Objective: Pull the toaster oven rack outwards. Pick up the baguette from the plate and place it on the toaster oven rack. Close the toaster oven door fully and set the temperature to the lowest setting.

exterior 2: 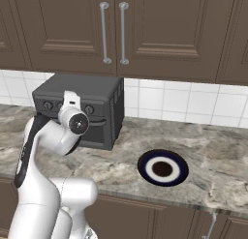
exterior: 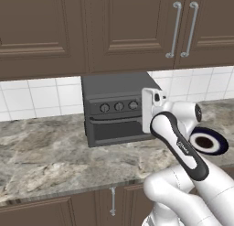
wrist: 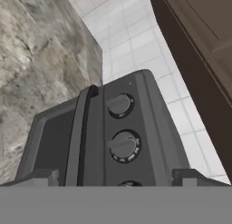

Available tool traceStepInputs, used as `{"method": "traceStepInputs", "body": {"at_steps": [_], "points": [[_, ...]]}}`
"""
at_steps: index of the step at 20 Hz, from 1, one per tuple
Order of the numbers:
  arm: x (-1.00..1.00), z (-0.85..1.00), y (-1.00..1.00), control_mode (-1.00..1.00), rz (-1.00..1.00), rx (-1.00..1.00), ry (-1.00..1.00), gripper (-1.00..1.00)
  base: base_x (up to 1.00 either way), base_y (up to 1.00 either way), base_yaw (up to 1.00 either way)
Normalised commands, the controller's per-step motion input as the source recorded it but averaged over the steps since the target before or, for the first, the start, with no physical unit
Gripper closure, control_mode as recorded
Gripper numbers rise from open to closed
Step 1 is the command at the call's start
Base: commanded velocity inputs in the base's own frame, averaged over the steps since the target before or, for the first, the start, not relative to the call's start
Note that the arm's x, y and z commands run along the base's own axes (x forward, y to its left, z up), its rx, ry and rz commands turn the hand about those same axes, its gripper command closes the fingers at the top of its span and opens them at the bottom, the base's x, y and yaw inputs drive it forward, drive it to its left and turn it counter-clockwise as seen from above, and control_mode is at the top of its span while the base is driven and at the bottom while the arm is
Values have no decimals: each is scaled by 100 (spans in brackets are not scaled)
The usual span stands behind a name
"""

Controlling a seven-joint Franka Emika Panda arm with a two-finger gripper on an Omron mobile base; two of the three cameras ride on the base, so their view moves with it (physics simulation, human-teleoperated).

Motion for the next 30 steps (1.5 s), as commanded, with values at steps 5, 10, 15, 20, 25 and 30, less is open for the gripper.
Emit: {"method": "traceStepInputs", "body": {"at_steps": [5,10,15,20,25,30], "points": [[11,-10,-9,-100,-4,0,0,-100,0,0,0],[18,-2,-5,-100,-3,0,0,-100,0,0,0],[13,0,0,-100,-1,0,0,-100,0,0,0],[9,-6,0,-100,-2,0,0,-100,0,0,0],[14,-15,0,-100,-3,0,0,-100,0,0,0],[16,-11,0,-100,-3,0,0,-100,0,0,0]]}}
